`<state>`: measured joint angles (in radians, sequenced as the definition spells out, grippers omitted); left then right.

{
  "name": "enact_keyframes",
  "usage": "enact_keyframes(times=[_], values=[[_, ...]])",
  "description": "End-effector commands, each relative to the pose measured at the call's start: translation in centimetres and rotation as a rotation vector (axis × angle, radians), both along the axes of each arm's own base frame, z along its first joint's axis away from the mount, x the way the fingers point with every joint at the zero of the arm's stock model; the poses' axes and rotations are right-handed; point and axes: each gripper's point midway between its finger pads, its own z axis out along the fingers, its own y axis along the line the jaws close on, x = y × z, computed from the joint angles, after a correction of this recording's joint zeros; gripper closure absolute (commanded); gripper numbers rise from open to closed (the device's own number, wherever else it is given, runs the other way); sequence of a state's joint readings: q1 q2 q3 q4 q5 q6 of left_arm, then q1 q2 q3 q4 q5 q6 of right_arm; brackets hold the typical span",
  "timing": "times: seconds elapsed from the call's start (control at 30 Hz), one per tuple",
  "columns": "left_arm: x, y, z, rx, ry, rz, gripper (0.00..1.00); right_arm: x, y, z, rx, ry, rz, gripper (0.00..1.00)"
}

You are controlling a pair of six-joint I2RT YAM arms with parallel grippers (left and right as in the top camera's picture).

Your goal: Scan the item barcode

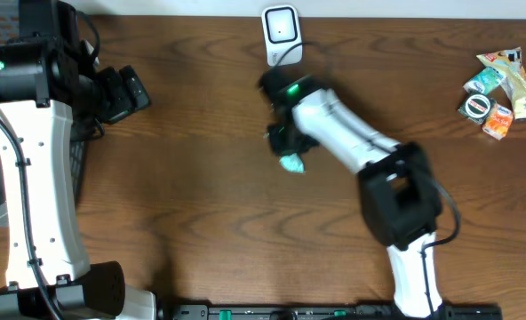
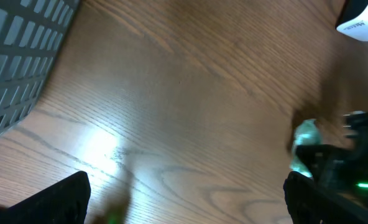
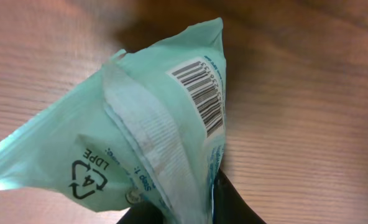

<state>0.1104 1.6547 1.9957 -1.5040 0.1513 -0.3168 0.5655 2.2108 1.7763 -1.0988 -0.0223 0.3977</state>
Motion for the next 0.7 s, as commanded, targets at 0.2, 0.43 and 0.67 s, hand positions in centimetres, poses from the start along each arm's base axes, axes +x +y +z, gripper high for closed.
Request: enact_keyframes(times=[0.2,0.43,0.67], values=[[-0.1,0.2,0.5,0.007,-0.013,0.002,0.02,-1.8,-1.8,3.6,0.869,0.284,0.035,0.86],[-0.1,0.2,0.5,0.007,-0.013,0.002,0.02,-4.0,-7.6,-1.6,0.875,0.342,-0.183,0.81],[-0.1,0.2,0.5,0.007,-0.013,0.002,0.02,-2.6,-16.0,-2.1,0.593,0.332,-0.347,0.59]])
